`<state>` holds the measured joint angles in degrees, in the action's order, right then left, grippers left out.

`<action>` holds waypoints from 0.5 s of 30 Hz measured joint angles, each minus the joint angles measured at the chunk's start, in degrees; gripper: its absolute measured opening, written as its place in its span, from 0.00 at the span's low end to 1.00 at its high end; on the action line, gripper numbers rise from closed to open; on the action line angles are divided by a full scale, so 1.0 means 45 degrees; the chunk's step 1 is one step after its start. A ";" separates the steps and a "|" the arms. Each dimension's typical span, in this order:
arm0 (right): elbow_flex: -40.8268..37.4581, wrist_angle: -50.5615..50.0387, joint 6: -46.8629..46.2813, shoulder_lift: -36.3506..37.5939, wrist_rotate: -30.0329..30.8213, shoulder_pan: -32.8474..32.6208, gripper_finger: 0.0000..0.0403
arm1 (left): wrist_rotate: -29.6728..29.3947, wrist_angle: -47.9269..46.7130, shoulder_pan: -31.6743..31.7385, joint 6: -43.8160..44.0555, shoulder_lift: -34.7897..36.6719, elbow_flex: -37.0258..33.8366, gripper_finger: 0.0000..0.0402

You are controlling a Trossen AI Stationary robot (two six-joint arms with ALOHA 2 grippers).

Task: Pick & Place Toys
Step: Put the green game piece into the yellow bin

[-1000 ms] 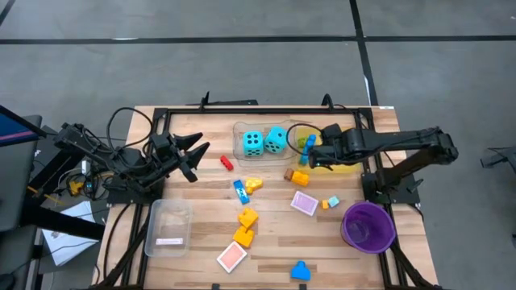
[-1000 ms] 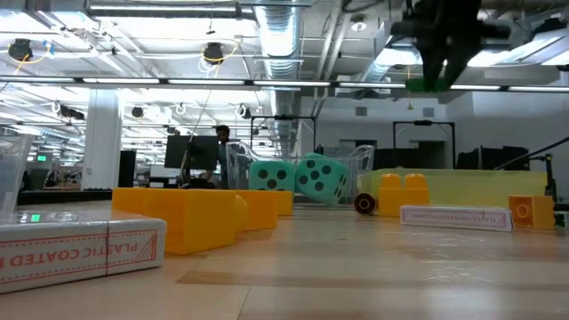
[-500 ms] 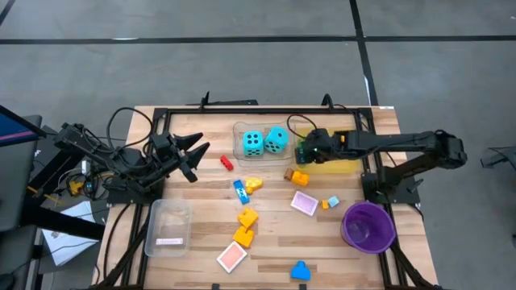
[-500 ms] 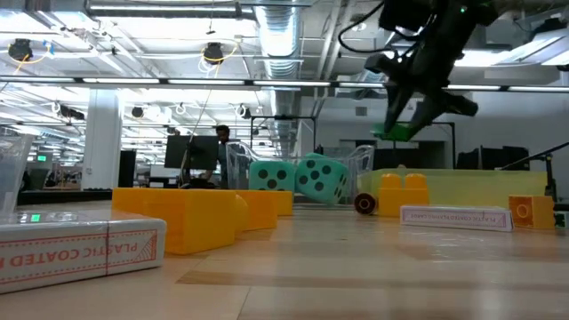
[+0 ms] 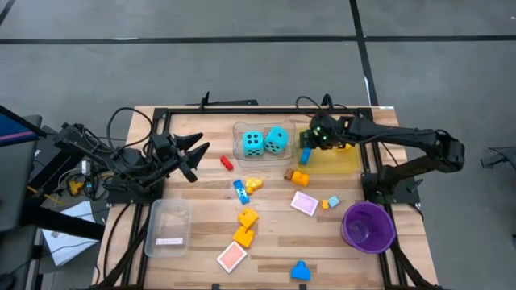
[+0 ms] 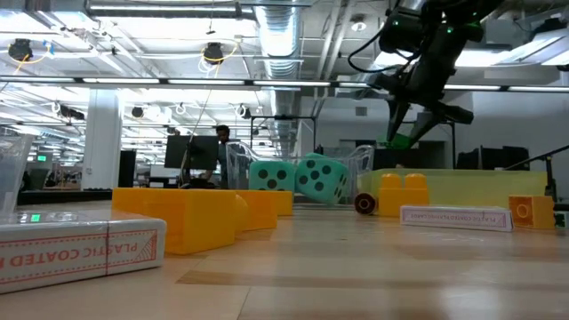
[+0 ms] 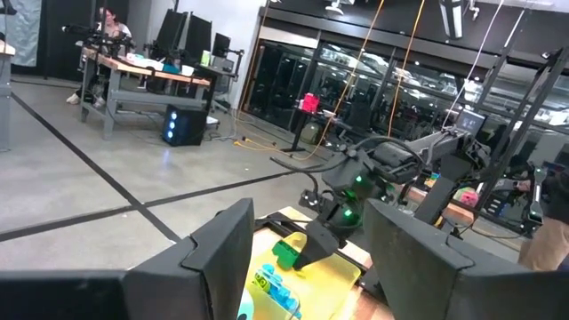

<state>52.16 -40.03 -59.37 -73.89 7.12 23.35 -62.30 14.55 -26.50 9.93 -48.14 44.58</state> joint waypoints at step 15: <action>0.0005 0.0366 -0.0460 -0.0097 0.0004 0.0278 0.35 | 0.0000 0.0005 0.0000 0.0005 0.0000 0.0000 0.52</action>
<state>52.18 -38.38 -61.44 -74.32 7.14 24.60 -62.30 14.57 -26.50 9.96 -48.14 44.58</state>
